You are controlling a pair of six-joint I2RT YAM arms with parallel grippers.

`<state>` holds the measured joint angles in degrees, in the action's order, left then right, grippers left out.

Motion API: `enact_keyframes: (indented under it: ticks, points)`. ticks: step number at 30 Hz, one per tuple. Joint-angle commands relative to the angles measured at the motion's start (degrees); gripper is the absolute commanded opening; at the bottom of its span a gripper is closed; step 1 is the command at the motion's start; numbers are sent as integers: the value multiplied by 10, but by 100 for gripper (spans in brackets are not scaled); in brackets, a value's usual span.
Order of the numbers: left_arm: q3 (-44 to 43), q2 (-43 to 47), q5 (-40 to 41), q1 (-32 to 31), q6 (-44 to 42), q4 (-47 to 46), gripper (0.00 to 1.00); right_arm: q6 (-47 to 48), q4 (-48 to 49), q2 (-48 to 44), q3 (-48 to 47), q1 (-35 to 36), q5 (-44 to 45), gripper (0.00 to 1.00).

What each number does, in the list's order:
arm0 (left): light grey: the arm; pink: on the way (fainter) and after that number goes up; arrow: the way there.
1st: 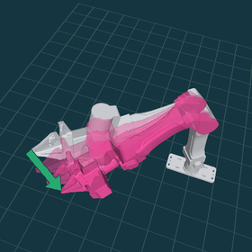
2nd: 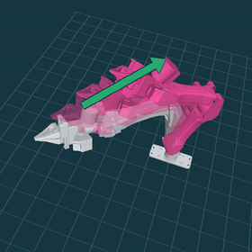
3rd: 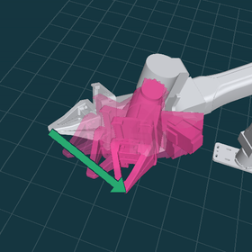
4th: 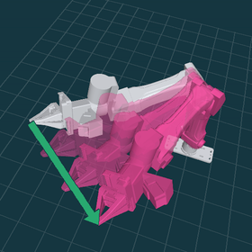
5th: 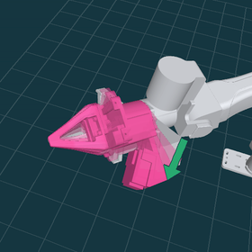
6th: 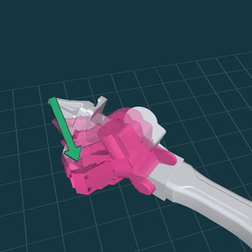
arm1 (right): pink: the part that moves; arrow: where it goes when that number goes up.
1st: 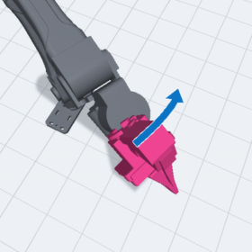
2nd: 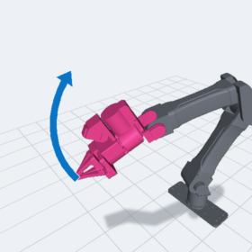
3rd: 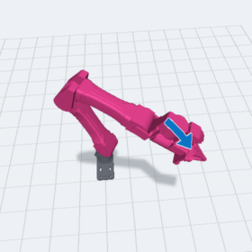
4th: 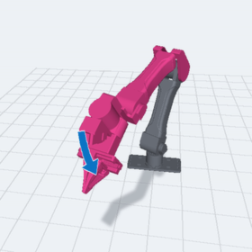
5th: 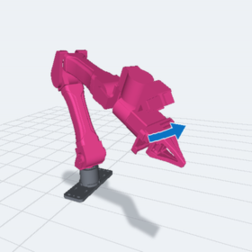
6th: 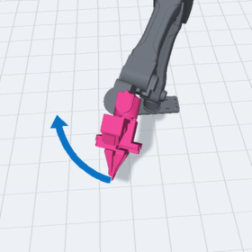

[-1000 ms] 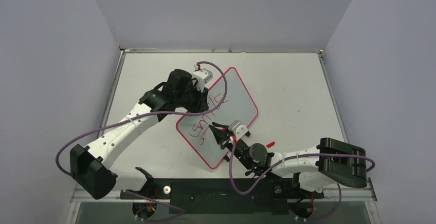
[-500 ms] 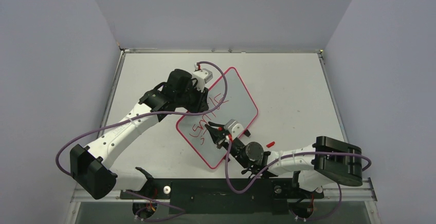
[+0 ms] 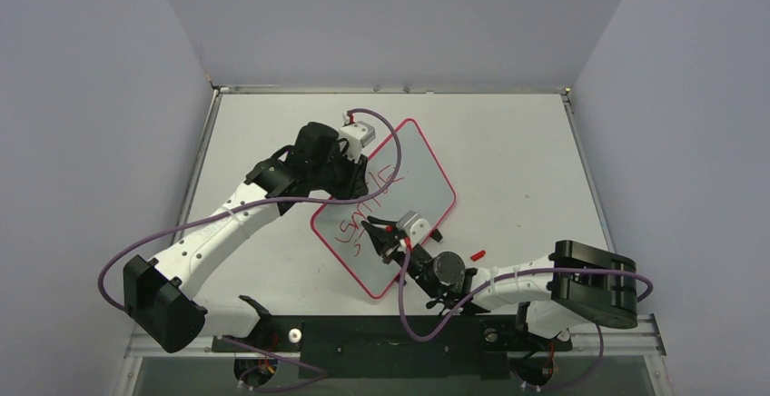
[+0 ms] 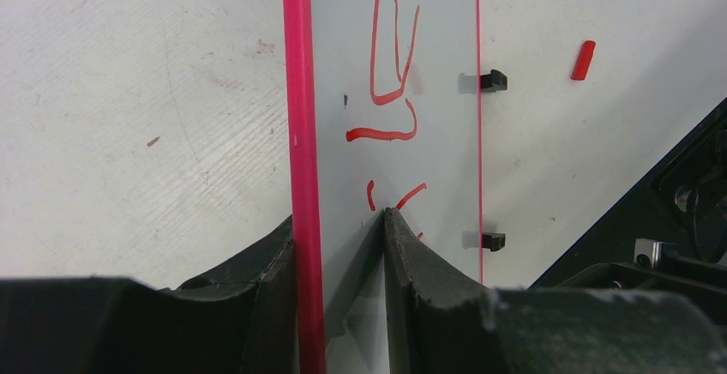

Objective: Write a sentence on the whiteboard

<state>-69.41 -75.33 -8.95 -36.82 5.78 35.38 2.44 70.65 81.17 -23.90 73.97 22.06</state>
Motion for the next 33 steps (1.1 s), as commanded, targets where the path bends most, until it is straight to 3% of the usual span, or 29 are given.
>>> enact_keyframes:
  ticks: [1,27,33]
  points:
    - [15,1,75,-5,-75,18,0,-19,19,6,19,7,-1,0]
    - [14,-1,75,-5,-75,20,0,-40,43,7,90,39,57,0]
    - [15,-1,75,-5,-75,19,0,-5,33,8,76,39,66,0]
